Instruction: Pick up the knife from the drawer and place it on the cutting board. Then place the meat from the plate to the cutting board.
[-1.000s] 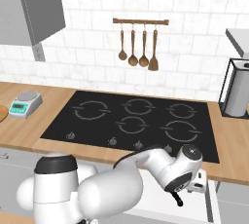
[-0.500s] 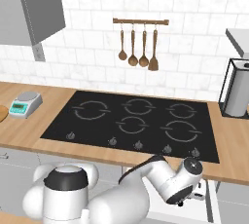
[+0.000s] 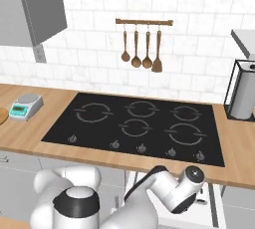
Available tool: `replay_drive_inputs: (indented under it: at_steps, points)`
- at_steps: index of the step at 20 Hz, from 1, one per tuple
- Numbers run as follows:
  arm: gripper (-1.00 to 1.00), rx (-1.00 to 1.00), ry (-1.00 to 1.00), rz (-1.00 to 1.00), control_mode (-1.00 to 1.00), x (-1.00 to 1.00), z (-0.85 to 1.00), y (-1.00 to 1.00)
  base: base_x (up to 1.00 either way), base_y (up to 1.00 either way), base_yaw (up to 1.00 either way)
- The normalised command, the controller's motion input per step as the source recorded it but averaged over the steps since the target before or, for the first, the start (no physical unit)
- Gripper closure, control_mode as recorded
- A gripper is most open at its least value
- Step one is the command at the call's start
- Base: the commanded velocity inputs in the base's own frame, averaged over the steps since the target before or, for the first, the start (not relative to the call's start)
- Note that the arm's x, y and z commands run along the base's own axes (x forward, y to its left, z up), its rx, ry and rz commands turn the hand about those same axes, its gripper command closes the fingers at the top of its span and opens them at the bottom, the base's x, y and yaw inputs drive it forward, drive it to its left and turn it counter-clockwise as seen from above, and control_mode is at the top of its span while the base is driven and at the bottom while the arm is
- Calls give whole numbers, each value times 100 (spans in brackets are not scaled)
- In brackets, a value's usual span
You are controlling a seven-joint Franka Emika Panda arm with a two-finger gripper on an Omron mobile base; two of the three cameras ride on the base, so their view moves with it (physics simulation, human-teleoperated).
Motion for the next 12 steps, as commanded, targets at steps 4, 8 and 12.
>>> replay_drive_inputs:
  at_steps: [4,8,12]
  points:
    - [-100,-5,1,13,-100,17,-36,0,0,0,0]
    - [-100,-4,3,13,-100,10,-44,0,0,0,0]
    - [-100,-1,10,13,-100,22,-33,-4,0,0,0]
